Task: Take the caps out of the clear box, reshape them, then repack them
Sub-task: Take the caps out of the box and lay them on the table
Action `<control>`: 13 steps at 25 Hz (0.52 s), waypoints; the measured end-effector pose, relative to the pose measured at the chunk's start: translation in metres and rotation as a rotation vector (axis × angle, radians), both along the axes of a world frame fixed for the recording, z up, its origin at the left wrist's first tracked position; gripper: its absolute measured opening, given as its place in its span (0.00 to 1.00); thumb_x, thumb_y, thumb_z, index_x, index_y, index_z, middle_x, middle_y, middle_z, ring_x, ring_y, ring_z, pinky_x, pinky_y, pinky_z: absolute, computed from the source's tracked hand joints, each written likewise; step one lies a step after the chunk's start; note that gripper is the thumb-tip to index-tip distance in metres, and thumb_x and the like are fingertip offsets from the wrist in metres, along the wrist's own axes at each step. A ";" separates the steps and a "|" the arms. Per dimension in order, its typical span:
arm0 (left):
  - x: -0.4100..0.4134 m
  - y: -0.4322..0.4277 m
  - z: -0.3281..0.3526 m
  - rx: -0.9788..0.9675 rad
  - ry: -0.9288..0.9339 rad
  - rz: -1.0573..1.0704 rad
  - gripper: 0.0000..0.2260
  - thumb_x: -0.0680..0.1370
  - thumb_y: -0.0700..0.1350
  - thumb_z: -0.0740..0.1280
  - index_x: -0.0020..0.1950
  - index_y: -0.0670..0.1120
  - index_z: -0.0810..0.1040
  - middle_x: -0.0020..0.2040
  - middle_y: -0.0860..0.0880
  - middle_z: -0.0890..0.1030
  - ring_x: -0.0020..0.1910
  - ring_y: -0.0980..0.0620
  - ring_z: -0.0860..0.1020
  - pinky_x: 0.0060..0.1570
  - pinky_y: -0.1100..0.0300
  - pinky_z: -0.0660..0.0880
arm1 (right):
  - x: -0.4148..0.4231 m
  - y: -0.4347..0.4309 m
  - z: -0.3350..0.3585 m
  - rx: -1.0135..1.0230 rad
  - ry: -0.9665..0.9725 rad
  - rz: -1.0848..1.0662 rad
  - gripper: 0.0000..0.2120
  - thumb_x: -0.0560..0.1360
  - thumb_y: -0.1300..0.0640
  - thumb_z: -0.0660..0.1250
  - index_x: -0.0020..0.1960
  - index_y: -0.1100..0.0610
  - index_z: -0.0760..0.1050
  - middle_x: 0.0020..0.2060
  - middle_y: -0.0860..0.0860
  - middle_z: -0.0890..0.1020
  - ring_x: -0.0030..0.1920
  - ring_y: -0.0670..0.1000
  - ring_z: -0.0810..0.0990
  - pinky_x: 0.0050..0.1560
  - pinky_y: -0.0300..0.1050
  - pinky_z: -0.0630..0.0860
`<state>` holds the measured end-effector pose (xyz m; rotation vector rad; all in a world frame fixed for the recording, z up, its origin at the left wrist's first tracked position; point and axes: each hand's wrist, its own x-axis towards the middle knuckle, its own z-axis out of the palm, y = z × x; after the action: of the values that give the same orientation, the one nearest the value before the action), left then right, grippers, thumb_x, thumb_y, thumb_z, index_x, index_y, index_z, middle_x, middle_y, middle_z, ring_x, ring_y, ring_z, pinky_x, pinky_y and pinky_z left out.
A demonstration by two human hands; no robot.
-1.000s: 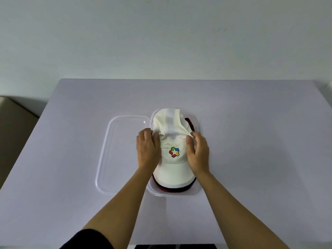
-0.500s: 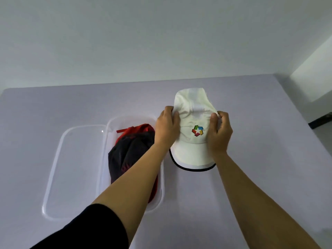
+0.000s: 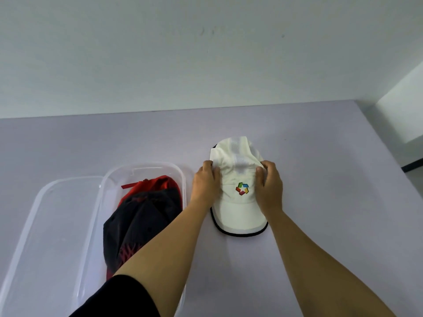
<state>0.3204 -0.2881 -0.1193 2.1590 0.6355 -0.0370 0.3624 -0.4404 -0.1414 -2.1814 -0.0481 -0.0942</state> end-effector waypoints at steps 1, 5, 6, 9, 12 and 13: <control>-0.002 0.000 0.007 -0.004 -0.021 0.002 0.16 0.82 0.48 0.55 0.66 0.41 0.68 0.57 0.40 0.77 0.54 0.40 0.76 0.46 0.55 0.69 | -0.001 0.004 0.005 0.015 -0.040 -0.020 0.15 0.77 0.52 0.56 0.58 0.59 0.71 0.52 0.55 0.78 0.53 0.55 0.76 0.53 0.48 0.73; -0.025 0.018 0.044 0.030 -0.186 -0.011 0.19 0.82 0.48 0.55 0.72 0.44 0.64 0.71 0.44 0.70 0.68 0.46 0.69 0.62 0.58 0.66 | -0.033 0.038 0.028 0.056 -0.236 -0.049 0.11 0.76 0.60 0.60 0.58 0.60 0.72 0.54 0.53 0.76 0.57 0.53 0.73 0.60 0.44 0.68; -0.037 0.029 0.051 0.071 -0.221 -0.025 0.19 0.82 0.48 0.55 0.72 0.45 0.64 0.72 0.45 0.69 0.68 0.47 0.69 0.63 0.60 0.65 | -0.048 0.049 0.032 0.059 -0.250 -0.032 0.10 0.76 0.60 0.60 0.56 0.59 0.72 0.53 0.51 0.76 0.56 0.53 0.73 0.59 0.44 0.69; -0.085 0.069 0.058 0.171 -0.227 0.003 0.18 0.82 0.47 0.55 0.72 0.46 0.64 0.71 0.46 0.69 0.67 0.47 0.71 0.62 0.60 0.66 | -0.101 0.086 0.039 0.031 -0.251 0.125 0.10 0.75 0.57 0.59 0.52 0.58 0.75 0.48 0.51 0.79 0.50 0.50 0.74 0.53 0.49 0.72; -0.134 0.109 0.050 0.210 -0.177 0.058 0.18 0.82 0.46 0.55 0.72 0.45 0.65 0.71 0.46 0.70 0.69 0.48 0.68 0.63 0.64 0.62 | -0.145 0.119 0.044 -0.235 -0.150 0.290 0.16 0.75 0.47 0.55 0.53 0.54 0.76 0.49 0.49 0.79 0.51 0.51 0.75 0.53 0.50 0.71; -0.147 0.121 0.044 0.233 -0.150 0.070 0.19 0.82 0.46 0.55 0.72 0.44 0.65 0.72 0.45 0.69 0.70 0.47 0.67 0.64 0.63 0.61 | -0.153 0.127 0.043 -0.386 -0.091 0.322 0.22 0.75 0.42 0.52 0.56 0.53 0.76 0.52 0.50 0.78 0.54 0.53 0.74 0.55 0.52 0.68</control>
<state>0.1730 -0.1676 -0.0753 2.3335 0.6543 0.2458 0.2093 -0.3134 -0.0986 -2.5201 -0.5043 0.0011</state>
